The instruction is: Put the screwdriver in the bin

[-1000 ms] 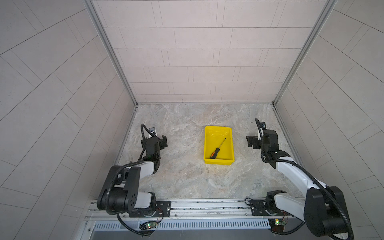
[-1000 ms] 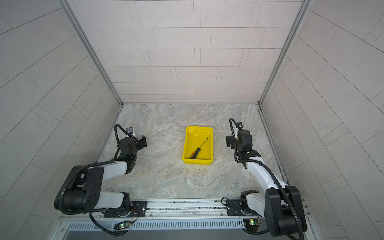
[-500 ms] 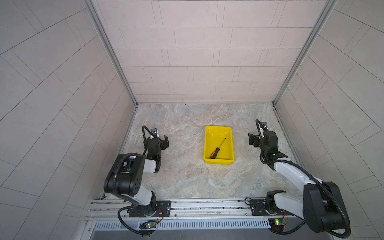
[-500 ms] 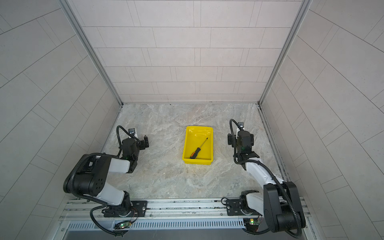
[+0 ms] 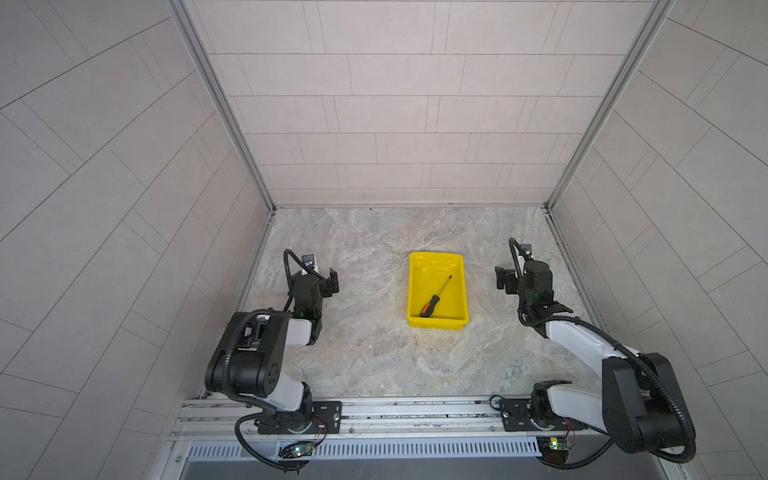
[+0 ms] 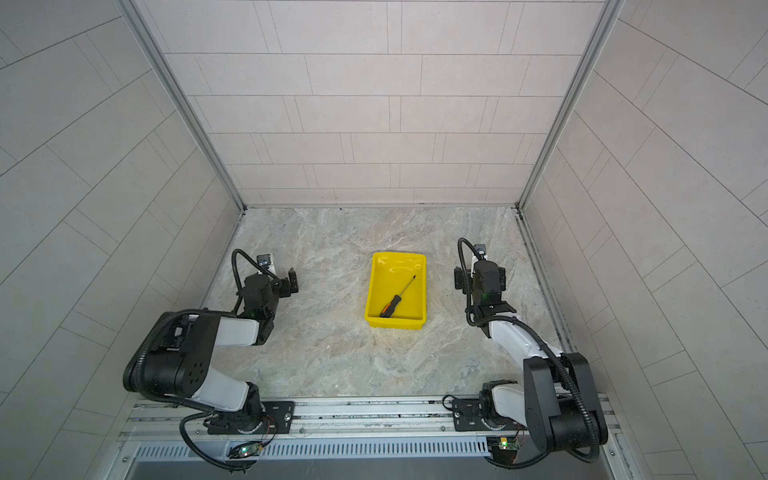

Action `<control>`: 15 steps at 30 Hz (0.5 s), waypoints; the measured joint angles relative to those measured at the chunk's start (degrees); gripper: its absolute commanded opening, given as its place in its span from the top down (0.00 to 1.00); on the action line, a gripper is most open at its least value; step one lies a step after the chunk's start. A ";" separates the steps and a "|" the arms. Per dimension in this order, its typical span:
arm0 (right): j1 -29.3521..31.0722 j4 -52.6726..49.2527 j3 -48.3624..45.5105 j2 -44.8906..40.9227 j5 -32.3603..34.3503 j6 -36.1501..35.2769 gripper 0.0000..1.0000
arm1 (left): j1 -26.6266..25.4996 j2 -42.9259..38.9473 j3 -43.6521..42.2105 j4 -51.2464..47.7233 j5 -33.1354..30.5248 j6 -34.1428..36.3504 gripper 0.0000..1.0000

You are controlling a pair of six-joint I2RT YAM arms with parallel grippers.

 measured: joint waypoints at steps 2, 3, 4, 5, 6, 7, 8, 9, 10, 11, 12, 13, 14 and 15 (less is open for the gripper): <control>0.00 0.57 0.00 0.28 -0.20 0.00 0.00 | 0.00 -0.13 0.00 0.02 0.04 0.00 0.00; 0.00 0.79 0.00 0.46 -0.26 0.00 0.00 | 0.00 -0.13 0.00 0.02 0.04 0.00 0.00; 0.00 0.90 0.00 0.66 -0.37 0.00 0.00 | 0.00 -0.13 0.00 0.15 0.04 0.00 0.00; 0.00 0.90 0.00 0.83 -0.48 0.00 0.00 | 0.00 -0.13 0.00 0.28 0.04 0.00 0.00; 0.00 0.90 0.00 1.01 -0.52 0.00 0.00 | 0.00 -0.13 -0.02 0.44 0.04 -0.02 0.00; -0.02 0.92 0.00 1.14 -0.66 -0.02 0.00 | 0.00 -0.13 -0.02 0.55 0.04 -0.02 0.00; -0.07 0.92 0.00 1.25 -0.72 0.00 0.00 | 0.00 -0.13 -0.02 0.66 0.04 0.00 0.00; -0.09 1.05 0.00 1.38 -0.79 0.00 0.00 | 0.00 -0.13 -0.02 0.74 0.02 -0.02 0.00; -0.11 1.25 0.00 1.55 -0.92 0.00 0.00 | 0.00 -0.11 -0.02 0.85 0.02 -0.02 0.00; -0.11 1.44 0.00 1.73 -1.01 0.00 0.00 | 0.00 0.02 -0.02 1.09 0.02 -0.02 0.00; -0.11 1.81 0.00 2.01 -1.14 0.02 0.00 | 0.00 0.42 -0.02 1.68 0.02 -0.02 0.00; -0.11 2.43 0.00 2.43 -1.29 0.02 0.00 | 0.00 1.16 -0.02 2.64 0.02 -0.02 0.00; -0.11 3.23 0.00 2.93 -1.44 0.02 0.00 | 0.00 2.12 -0.04 3.76 0.02 -0.02 0.00; -0.11 4.35 0.00 3.78 -1.66 0.02 0.01 | 0.00 3.08 -0.07 4.35 0.02 -0.04 0.00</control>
